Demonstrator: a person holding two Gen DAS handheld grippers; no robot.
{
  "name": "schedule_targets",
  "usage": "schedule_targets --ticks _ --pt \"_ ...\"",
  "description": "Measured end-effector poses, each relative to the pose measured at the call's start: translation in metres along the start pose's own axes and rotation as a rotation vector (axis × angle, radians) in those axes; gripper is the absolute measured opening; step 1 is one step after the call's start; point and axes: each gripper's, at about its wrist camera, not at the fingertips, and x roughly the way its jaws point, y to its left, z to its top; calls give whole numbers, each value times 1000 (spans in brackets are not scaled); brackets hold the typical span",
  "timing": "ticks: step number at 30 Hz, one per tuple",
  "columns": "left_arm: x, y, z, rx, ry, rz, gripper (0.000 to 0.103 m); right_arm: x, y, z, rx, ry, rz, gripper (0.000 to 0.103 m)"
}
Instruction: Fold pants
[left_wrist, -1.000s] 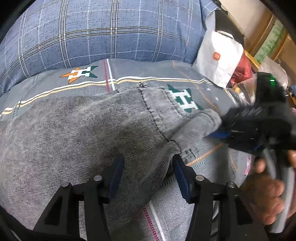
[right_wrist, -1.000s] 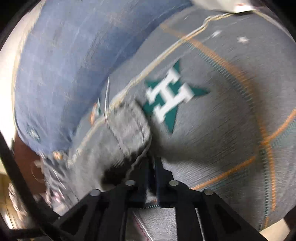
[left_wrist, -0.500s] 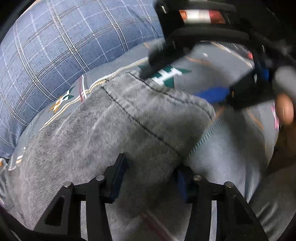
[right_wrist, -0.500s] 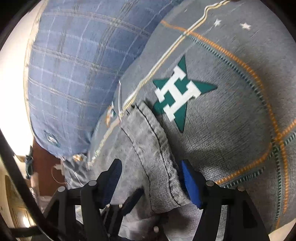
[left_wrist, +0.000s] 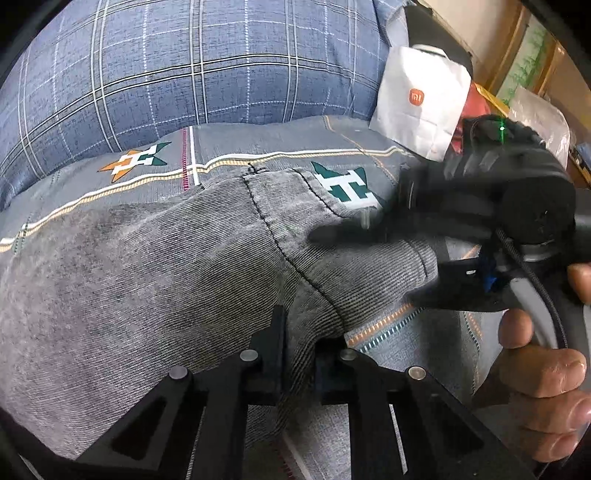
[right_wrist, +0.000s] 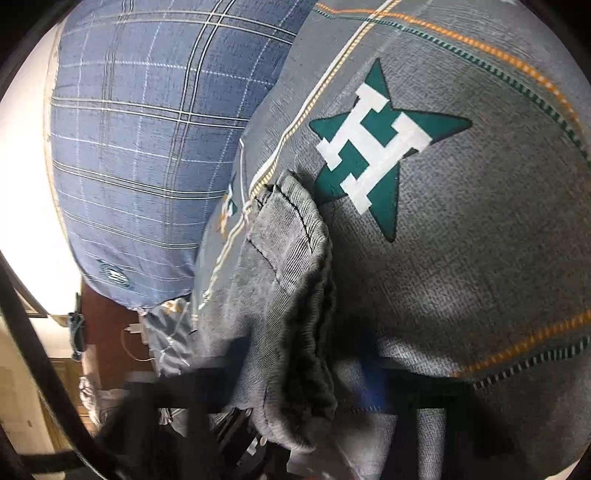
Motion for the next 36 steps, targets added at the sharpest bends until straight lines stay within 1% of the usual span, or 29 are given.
schedule_targets --ticks 1,3,5,8,10,12,15,16,18,19,22,23,26,29,30,34,35,36 --pt "-1 1 0 -13 -3 -14 12 0 3 -1 -7 -6 -5 17" --pt "-7 3 -2 -33 -20 -46 12 -4 13 -3 -53 -30 -14 13" --pt "-19 5 -2 -49 -54 -58 12 -11 34 -9 -144 -67 -20 12" --pt "-33 16 0 -102 -81 -87 12 -16 76 -26 -331 -112 -53 12" --pt "-42 24 -3 -127 -95 -104 12 -14 97 -36 -419 -126 -66 12" --pt "-56 36 -9 -152 -127 -112 12 -10 110 -46 -479 -118 -48 12" --pt "-81 56 -24 -190 -188 -108 12 -1 141 -66 -619 -68 7 12" --pt "-88 64 -28 -209 -203 -101 12 6 151 -74 -664 -48 16 12" --pt "-105 88 -42 -274 -241 -64 12 28 175 -86 -726 2 30 12" --pt "-107 96 -46 -295 -243 -57 12 41 183 -91 -743 31 34 12" --pt "-110 135 -70 -400 -233 -22 12 86 200 -104 -786 130 29 12" --pt "-108 143 -76 -428 -225 -19 12 103 203 -108 -790 166 22 12" --pt "-105 159 -94 -509 -218 -20 12 136 210 -117 -783 235 5 12" --pt "-103 165 -107 -575 -214 -28 12 151 208 -125 -782 270 -4 12" --pt "-105 166 -111 -582 -214 -23 12 155 208 -127 -777 282 0 12" --pt "-111 158 -118 -584 -236 -10 12 157 208 -135 -759 310 32 12" --pt "-109 158 -117 -579 -229 -3 12 158 209 -137 -763 310 33 12" --pt "-102 160 -116 -577 -198 1 14 161 209 -138 -773 312 25 15"
